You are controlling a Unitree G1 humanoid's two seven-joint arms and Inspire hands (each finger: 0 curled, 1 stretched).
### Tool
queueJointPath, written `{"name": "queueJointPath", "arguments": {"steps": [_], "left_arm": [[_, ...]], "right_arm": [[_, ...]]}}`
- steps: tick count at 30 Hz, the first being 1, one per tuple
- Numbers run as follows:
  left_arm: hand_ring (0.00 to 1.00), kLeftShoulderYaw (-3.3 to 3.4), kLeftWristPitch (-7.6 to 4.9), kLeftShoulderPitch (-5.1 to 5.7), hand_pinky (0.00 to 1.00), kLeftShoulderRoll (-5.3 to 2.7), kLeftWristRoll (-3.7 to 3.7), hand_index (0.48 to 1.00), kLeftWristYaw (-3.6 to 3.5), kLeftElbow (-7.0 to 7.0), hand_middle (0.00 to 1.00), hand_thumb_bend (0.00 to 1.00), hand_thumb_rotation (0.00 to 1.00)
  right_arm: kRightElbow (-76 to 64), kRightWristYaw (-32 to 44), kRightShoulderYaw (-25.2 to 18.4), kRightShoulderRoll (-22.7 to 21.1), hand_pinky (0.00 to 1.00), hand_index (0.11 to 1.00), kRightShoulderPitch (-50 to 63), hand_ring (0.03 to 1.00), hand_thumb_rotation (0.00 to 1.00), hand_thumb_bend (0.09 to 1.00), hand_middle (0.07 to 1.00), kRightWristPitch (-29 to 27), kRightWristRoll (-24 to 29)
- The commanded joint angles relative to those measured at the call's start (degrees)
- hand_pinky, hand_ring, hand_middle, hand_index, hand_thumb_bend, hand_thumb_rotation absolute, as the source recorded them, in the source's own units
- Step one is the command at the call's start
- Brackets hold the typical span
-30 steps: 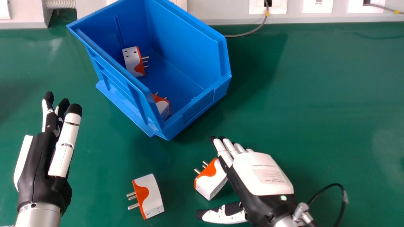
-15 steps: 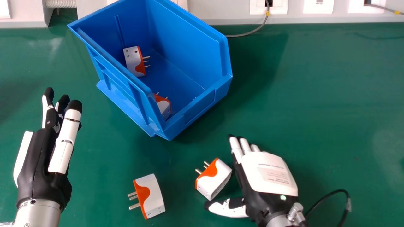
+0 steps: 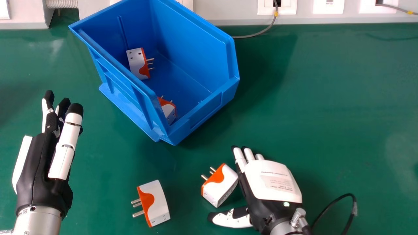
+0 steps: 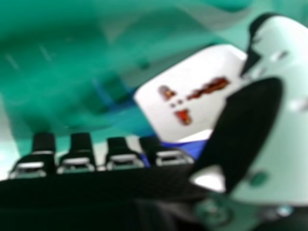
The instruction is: Pick all objects and put in blue box
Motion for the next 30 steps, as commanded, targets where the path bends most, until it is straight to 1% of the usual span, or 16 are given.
{"name": "queueJointPath", "arguments": {"steps": [1, 7, 10, 13, 18, 25, 30], "left_arm": [[1.00, 0.24, 0.02, -0.32, 0.95, 0.49, -0.27, 1.000, 0.20, -1.91, 1.00, 0.40, 0.81], [1.00, 0.27, 0.33, -0.40, 0.95, 0.44, -0.30, 1.000, 0.23, -2.06, 1.00, 0.39, 0.81], [1.00, 0.20, 0.58, -0.32, 0.95, 0.33, -0.28, 1.000, 0.33, -2.49, 1.00, 0.39, 0.81], [1.00, 0.21, 0.69, -0.31, 0.95, 0.36, -0.26, 1.000, 0.28, -2.63, 1.00, 0.40, 0.81], [1.00, 0.25, 0.76, -0.28, 0.95, 0.41, -0.42, 1.000, 0.13, -2.65, 1.00, 0.40, 0.81], [1.00, 0.31, 1.02, -0.20, 0.95, 0.43, -0.71, 1.000, 0.01, -2.98, 1.00, 0.41, 0.81], [1.00, 0.14, 1.13, -0.15, 0.95, 0.38, -0.62, 1.000, 0.14, -3.25, 1.00, 0.41, 0.81]], "right_arm": [[-1.2, 1.4, 1.8, 0.3, 0.90, 0.973, -0.4, 0.961, 0.52, 0.523, 0.994, -0.1, -1.2], [-1.9, 2.1, 2.1, 0.2, 0.89, 0.972, -0.6, 0.956, 0.53, 0.532, 0.990, -0.5, -0.9], [-1.8, 1.8, 2.0, 0.4, 0.89, 0.972, -0.6, 0.954, 0.53, 0.534, 0.988, -0.7, -0.2], [-0.6, 1.0, 2.2, 0.6, 0.89, 0.964, -1.0, 0.946, 0.53, 0.537, 0.982, -1.1, 0.1], [0.8, 1.1, 2.4, 0.6, 0.89, 0.959, -2.0, 0.939, 0.52, 0.540, 0.976, -1.1, -0.3], [4.3, 1.6, 2.3, 0.8, 0.85, 0.947, -4.1, 0.922, 0.52, 0.540, 0.959, -0.9, 0.0], [6.7, 2.3, 2.4, 1.1, 0.85, 0.941, -5.5, 0.918, 0.51, 0.537, 0.954, -0.6, 0.6]]}}
